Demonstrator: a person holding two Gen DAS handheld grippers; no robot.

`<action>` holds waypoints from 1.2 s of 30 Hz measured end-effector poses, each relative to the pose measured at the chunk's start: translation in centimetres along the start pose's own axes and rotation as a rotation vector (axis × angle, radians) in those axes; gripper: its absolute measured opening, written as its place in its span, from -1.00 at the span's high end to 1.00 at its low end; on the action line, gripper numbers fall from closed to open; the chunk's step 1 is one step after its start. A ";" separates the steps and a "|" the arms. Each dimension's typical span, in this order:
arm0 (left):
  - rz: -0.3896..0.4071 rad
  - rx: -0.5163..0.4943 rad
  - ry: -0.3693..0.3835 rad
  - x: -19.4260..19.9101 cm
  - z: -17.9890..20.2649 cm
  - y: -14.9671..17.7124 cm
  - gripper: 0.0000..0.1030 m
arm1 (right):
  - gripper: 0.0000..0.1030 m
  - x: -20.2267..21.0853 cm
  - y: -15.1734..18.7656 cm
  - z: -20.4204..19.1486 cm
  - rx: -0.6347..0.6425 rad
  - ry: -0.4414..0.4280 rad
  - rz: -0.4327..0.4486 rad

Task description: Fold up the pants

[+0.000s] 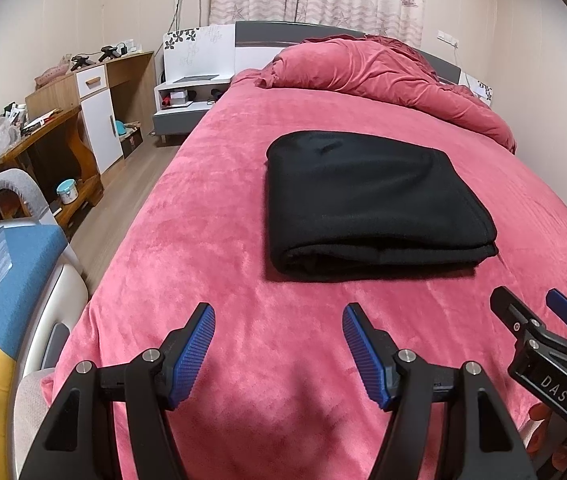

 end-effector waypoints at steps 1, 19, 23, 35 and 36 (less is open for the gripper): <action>0.001 0.000 -0.003 0.0 0.0 0.0 -0.31 | -1.00 0.0 0.0 0.0 -0.001 -0.001 0.001; 0.001 -0.008 -0.017 -0.1 0.3 0.3 -0.31 | -1.00 -0.3 0.3 -0.2 -0.006 -0.006 -0.008; 0.003 -0.005 -0.027 0.0 0.2 0.4 -0.31 | -1.00 -0.3 0.4 -0.1 -0.005 -0.006 -0.011; -0.011 0.015 -0.025 -0.3 0.1 0.8 -0.31 | -1.00 -0.6 0.6 -0.1 -0.006 -0.005 -0.018; -0.002 0.017 -0.027 -0.3 0.2 0.8 -0.31 | -1.00 -0.6 0.7 -0.1 -0.007 -0.005 -0.020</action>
Point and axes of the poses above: each gripper's, at about its wrist camera, not at the fingertips, and x roughly against the way its jaws point, z to its right, y to its underside, the point moved 8 cm from there along -x, roughly the way its jaws point, and after that the axes turned 11 degrees about z, right-handed, at the moved point
